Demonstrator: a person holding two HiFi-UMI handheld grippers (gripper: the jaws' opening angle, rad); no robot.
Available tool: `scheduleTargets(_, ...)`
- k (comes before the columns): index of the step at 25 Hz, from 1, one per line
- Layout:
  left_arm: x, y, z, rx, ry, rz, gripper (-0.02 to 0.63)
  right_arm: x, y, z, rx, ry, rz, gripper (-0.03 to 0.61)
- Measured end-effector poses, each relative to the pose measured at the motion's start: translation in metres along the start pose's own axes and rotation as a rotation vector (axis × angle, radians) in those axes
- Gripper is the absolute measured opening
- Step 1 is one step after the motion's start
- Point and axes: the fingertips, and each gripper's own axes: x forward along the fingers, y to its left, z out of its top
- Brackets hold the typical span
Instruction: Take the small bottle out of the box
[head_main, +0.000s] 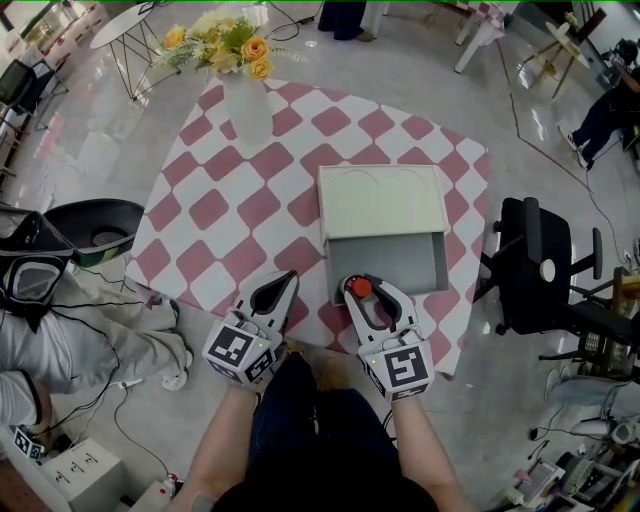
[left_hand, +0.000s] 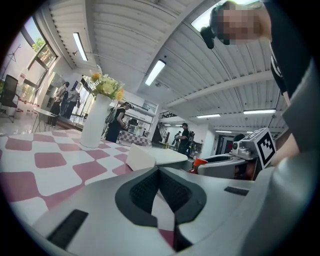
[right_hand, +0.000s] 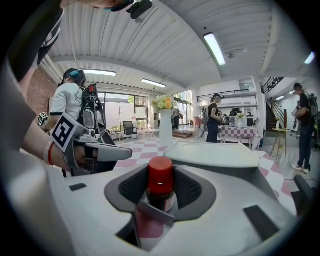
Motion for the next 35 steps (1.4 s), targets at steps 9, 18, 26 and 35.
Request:
scheduleTargets(9,-0.003,-0.011,0.012,0.016,-0.018,-0.010,0.002,-0.015,-0.011,0.017,0.070,-0.052,-0.015,0.149)
scheduleTargets(18,-0.005,-0.023,0.027,0.028,-0.040,-0.010,0.002,-0.033,-0.021,0.034,0.087,-0.095,-0.028,0.149)
scheduleTargets(26,-0.006,-0.032,0.039,0.038,-0.057,-0.005,0.002,-0.043,-0.024,0.046,0.066,-0.111,-0.015,0.149)
scheduleTargets(35,-0.009,-0.036,0.049,0.051,-0.069,0.013,0.002,-0.050,-0.026,0.056,0.056,-0.126,-0.009,0.149)
